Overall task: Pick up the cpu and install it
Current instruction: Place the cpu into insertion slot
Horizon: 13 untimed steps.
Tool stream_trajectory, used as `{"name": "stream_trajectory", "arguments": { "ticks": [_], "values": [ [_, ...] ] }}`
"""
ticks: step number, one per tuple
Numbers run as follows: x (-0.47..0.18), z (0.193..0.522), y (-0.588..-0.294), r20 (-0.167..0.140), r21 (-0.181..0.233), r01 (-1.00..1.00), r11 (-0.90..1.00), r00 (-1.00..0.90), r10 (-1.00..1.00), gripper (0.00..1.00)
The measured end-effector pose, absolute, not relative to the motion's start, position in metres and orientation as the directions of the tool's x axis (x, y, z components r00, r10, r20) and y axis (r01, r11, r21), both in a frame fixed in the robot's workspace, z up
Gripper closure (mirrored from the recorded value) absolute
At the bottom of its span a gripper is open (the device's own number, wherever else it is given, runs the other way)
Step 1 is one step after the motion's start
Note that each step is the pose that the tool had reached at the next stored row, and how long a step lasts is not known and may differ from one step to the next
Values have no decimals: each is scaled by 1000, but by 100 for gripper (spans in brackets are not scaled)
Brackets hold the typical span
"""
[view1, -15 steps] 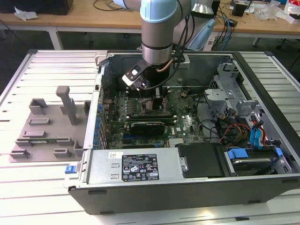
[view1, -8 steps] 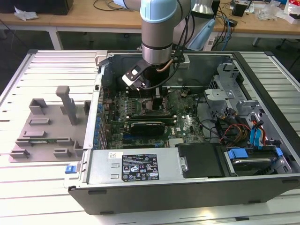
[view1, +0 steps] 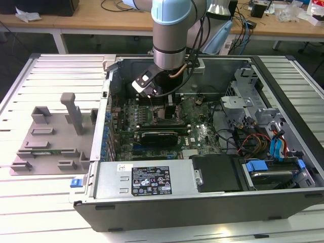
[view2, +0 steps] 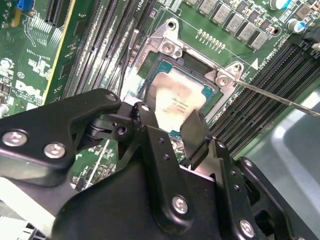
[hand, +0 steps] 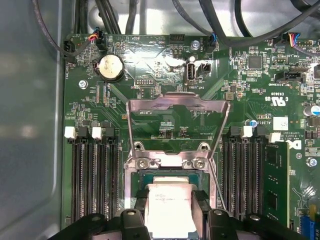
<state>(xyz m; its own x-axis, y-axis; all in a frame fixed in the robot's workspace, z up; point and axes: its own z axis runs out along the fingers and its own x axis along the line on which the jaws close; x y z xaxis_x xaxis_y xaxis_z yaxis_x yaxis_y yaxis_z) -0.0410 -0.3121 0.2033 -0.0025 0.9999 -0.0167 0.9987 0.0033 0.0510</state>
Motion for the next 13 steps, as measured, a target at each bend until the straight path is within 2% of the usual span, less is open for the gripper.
{"name": "stream_trajectory", "arguments": {
  "ticks": [8,9,10,11,12,13],
  "values": [
    [-41,211,-312,-17,51,999,3,-2,1000,54],
    [-41,211,-312,-17,51,999,3,-2,1000,60],
    [-41,211,-312,-17,51,999,3,-2,1000,60],
    [-41,211,-312,-17,51,999,3,-2,1000,67],
    [-41,211,-312,-17,51,999,3,-2,1000,78],
    [-41,211,-312,-17,51,999,3,-2,1000,78]
  ]
}}
